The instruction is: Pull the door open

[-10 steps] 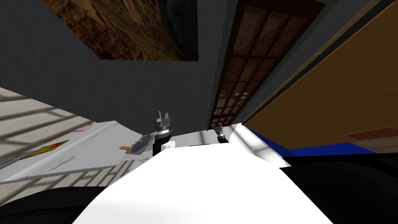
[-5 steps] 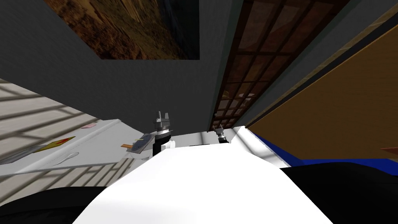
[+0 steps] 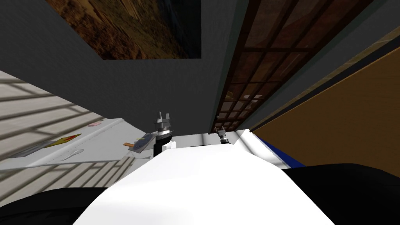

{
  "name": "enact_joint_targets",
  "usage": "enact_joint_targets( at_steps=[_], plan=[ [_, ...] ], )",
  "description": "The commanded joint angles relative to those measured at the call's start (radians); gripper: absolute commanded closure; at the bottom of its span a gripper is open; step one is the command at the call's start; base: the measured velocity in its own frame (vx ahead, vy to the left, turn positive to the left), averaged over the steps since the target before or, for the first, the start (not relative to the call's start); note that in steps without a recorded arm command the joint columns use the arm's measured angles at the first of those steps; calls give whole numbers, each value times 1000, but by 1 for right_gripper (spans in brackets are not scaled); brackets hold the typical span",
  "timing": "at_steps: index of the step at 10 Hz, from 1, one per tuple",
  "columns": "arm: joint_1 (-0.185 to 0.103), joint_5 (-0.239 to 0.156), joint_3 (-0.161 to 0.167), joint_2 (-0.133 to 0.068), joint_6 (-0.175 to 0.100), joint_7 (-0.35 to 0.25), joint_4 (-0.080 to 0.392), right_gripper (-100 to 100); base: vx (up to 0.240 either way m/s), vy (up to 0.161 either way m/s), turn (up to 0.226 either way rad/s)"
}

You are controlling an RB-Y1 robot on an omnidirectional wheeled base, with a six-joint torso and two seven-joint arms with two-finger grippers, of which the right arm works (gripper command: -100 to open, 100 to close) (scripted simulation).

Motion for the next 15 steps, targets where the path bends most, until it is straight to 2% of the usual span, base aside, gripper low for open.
enact_joint_targets(
  at_steps=[1, 3, 4, 7, 9, 12, 13, 14, 15],
  plan=[
    [-9, -18, 10, -8, -12, -29, 28, -100, 66, -65, 93],
    [-17, -38, 23, -18, -26, -61, 61, -100, 72, -61, 84],
    [-25, -57, 35, -28, -41, -94, 95, -100, 92, -86, 115],
    [-38, -89, 56, -44, -65, -146, 149, -100, 77, -82, 109],
    [-51, -121, 76, -59, -89, -198, 202, -100, 87, -84, 131],
    [-62, -146, 93, -72, -108, -240, 245, -100, 67, -78, 72],
    [-56, -142, 88, -69, -100, -225, 229, -100, 22, -32, 13],
    [-77, -159, 63, -56, -96, -218, 256, -100, 13, -36, 276],
    [-86, -166, 52, -50, -93, -213, 268, -100, 18, -52, 326]
  ],
)
